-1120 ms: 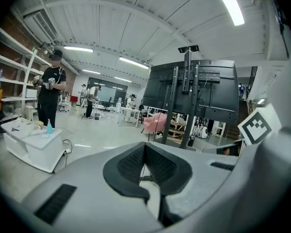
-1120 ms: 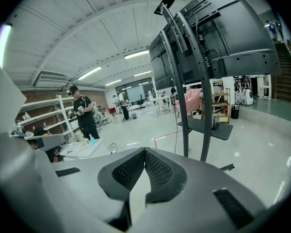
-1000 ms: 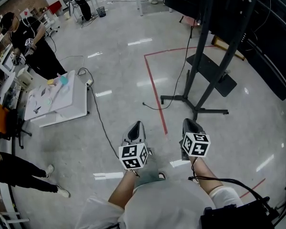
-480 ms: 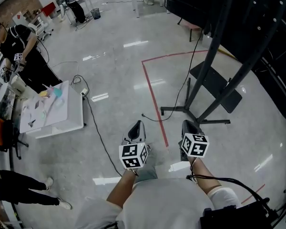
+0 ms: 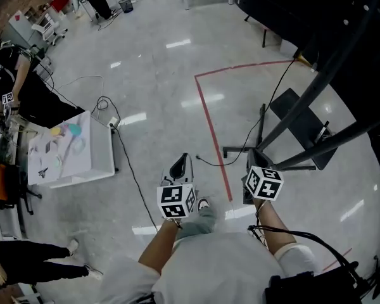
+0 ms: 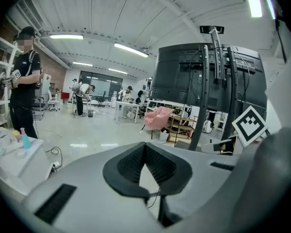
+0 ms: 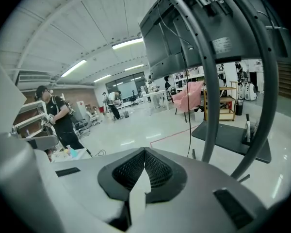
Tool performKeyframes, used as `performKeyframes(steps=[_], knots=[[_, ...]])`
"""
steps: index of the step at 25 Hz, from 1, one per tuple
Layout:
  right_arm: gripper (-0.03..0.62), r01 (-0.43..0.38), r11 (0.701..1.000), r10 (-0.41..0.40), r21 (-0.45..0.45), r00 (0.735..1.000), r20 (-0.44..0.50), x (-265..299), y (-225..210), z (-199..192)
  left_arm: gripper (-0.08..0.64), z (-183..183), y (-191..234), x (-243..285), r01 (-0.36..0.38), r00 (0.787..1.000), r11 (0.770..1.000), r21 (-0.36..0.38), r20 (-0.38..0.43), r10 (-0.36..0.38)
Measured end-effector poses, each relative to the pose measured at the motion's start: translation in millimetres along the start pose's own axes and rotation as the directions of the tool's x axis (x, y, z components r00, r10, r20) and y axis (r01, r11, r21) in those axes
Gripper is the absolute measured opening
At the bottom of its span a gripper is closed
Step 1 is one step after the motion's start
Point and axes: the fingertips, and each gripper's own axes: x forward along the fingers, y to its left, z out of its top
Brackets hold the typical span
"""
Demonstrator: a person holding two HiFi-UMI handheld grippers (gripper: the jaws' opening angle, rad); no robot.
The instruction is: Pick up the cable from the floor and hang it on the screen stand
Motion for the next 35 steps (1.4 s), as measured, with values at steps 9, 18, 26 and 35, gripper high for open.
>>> performKeyframes(steps=[9, 18, 26, 35], knots=[[0.017, 0.040, 0.999, -0.041, -0.011, 0.995, -0.087, 63, -29, -1, 0.003, -22, 19, 77, 0.037, 0.994, 0.999, -0.012, -0.100, -0.038], [0.017, -0.012, 0.998, 0.004, -0.059, 0.991, -0.133, 193, -100, -93, 0.005, -170, 31, 184, 0.000, 0.987, 1.000, -0.010, -0.163, -0.001], [0.018, -0.019, 0.996, 0.008, -0.083, 0.991, -0.130, 297, -181, -236, 0.005, -363, 71, 267, 0.031, 0.983, 0.999, 0.028, -0.182, -0.026], [0.017, -0.066, 0.986, 0.047, -0.153, 0.991, -0.126, 408, -232, -389, 0.005, -581, 140, 350, 0.134, 0.964, 0.981, 0.137, -0.249, -0.097]])
